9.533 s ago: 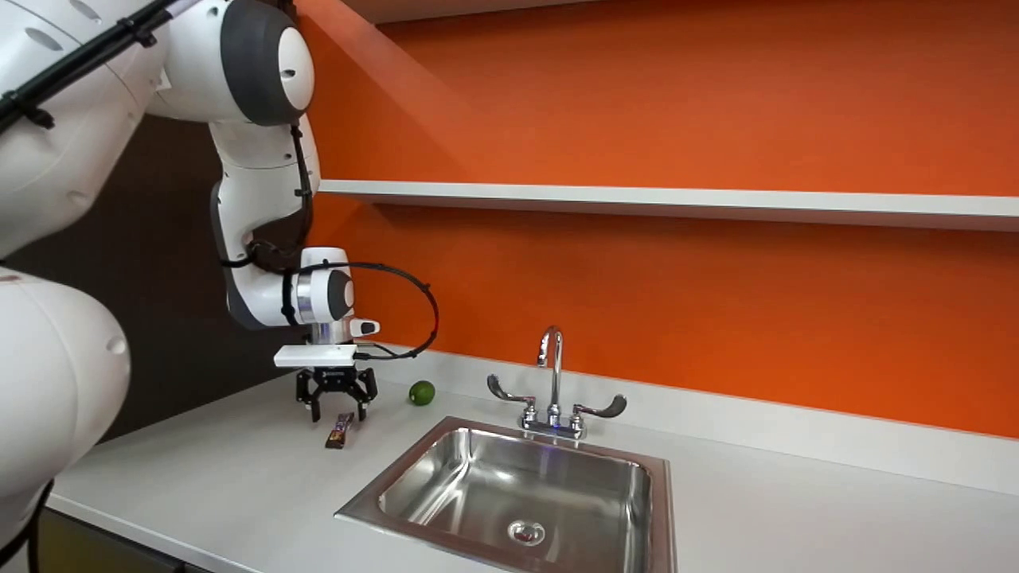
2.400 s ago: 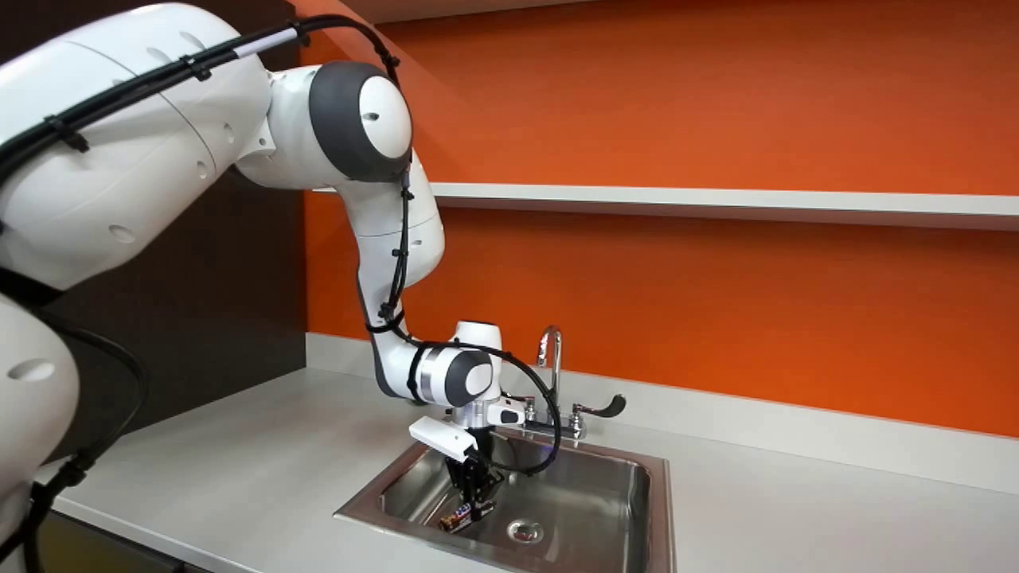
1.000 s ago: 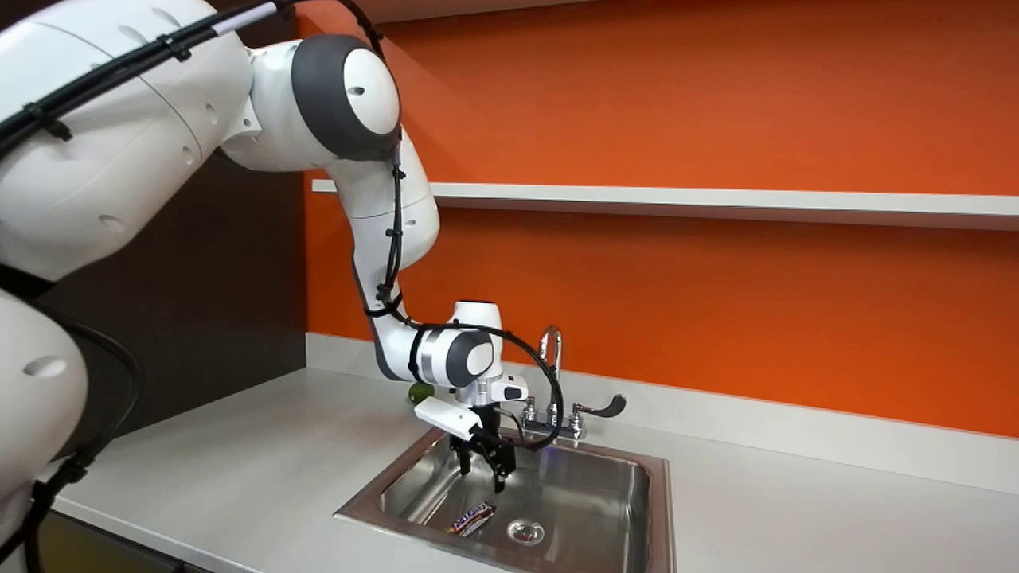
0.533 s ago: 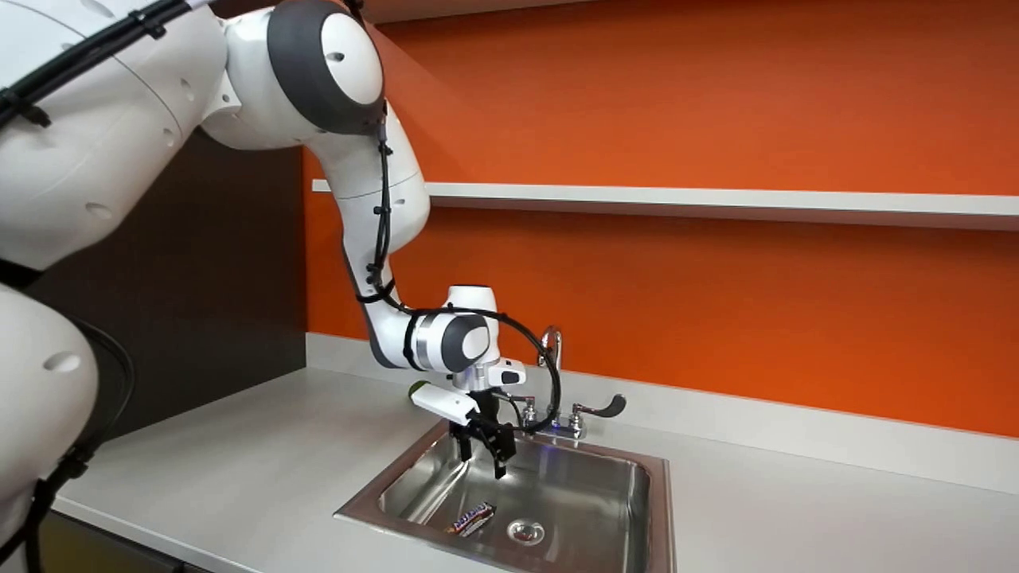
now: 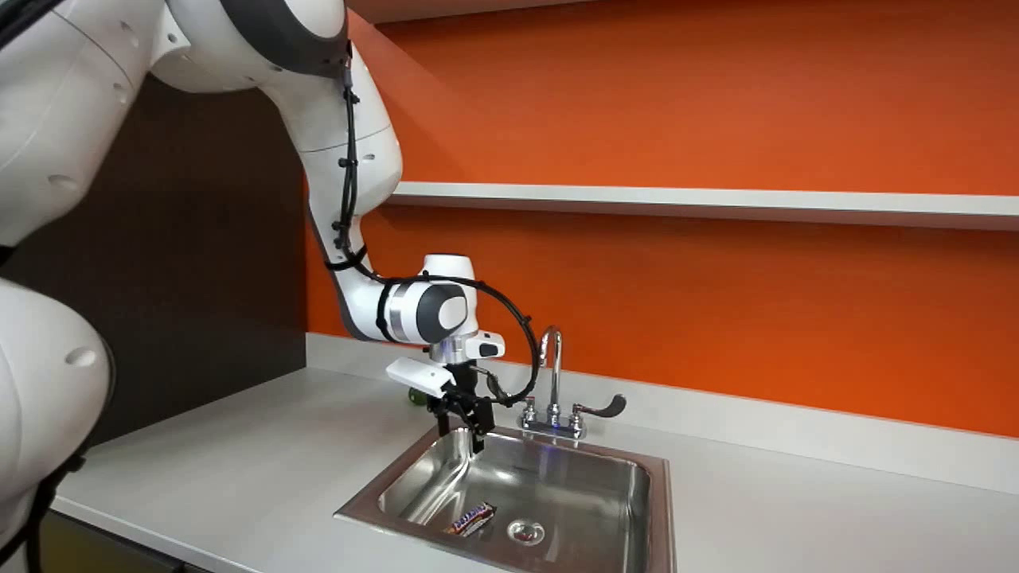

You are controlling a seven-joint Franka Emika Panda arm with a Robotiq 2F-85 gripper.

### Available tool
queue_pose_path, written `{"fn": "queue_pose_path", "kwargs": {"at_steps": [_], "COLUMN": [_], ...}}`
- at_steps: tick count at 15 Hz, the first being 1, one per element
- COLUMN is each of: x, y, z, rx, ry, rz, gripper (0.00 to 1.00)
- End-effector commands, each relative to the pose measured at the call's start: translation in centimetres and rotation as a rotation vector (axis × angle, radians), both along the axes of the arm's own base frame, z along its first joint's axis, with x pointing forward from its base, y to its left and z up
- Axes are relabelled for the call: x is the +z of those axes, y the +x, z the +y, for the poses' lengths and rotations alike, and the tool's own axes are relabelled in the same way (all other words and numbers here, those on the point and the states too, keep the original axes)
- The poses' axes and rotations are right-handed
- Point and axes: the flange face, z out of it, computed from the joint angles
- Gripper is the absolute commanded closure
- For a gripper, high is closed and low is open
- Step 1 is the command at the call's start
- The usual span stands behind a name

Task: Put the packet in the sink

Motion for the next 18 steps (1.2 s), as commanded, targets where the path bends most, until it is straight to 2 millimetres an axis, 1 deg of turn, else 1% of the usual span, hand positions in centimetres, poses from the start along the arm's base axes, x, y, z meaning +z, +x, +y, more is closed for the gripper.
{"fn": "queue_pose_path", "kwargs": {"at_steps": [1,8,11,14,18], "x": [3.1,7.4,8.8,9.8,10.2], "y": [-2.9,-7.4,-9.3,-11.0,-13.3], "z": [2.3,7.4,9.1,10.3,11.9], "rx": [0.019,0.161,0.241,0.29,0.318], "ry": [0.003,-0.008,-0.052,-0.111,-0.12], "rz": [-0.011,-0.03,-0.017,0.023,0.119], "gripper": [0.0,0.0,0.0,0.0,0.0]}}
